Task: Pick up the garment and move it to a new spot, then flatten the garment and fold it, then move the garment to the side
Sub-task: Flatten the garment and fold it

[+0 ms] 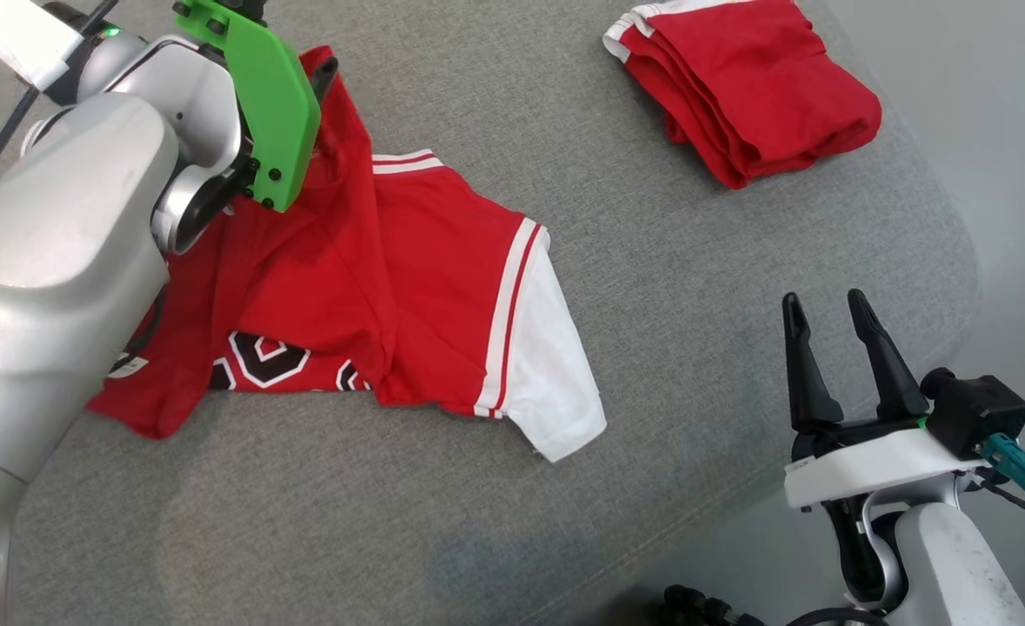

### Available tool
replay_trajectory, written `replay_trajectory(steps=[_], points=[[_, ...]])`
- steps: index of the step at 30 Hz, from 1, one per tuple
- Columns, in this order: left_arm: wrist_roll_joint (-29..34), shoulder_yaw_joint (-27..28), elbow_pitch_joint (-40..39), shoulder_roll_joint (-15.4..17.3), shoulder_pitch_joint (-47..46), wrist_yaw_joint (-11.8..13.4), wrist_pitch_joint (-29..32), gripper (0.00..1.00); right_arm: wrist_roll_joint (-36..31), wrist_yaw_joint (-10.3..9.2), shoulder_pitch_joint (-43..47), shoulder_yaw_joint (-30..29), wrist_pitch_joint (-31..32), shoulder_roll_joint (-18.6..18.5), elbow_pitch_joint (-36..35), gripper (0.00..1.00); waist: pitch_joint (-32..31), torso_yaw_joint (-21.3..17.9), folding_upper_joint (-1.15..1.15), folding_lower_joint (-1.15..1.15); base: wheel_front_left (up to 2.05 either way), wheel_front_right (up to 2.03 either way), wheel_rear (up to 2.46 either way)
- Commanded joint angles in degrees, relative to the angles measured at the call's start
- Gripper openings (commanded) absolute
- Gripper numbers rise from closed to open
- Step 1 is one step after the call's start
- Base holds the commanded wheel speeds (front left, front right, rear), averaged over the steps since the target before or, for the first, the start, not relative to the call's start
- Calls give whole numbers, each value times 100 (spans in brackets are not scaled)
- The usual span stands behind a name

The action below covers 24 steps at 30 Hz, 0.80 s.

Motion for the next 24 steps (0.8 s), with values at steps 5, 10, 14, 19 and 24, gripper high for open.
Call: replay_trajectory(steps=[5, 10, 14, 19, 24], points=[[38, -4, -634, 231, 259, 35, -198, 100, -309, -2, 152, -142, -2, -14, -60, 100, -492, 562, 0, -1, 0, 0, 0], [-135, -70, -1582, 404, 832, 200, -217, 100, -487, -2, 297, -223, -2, -16, -88, 100, -769, 782, 0, -1, 0, 0, 0], [-147, -135, -2157, 477, 1260, 460, -328, 100, -526, -2, 392, -270, -2, -16, -118, 100, -853, 871, 0, -1, 0, 0, 0], [16, -414, -2609, 83, 1818, 887, -533, 100, -563, -2, 526, -321, -2, -14, -124, 100, -929, 991, 0, -1, 0, 0, 0], [115, -612, -2290, -598, 2001, 1120, -723, 100, -563, -2, 592, -265, -2, -15, -116, 100, -1005, 946, 0, -1, 0, 0, 0]])
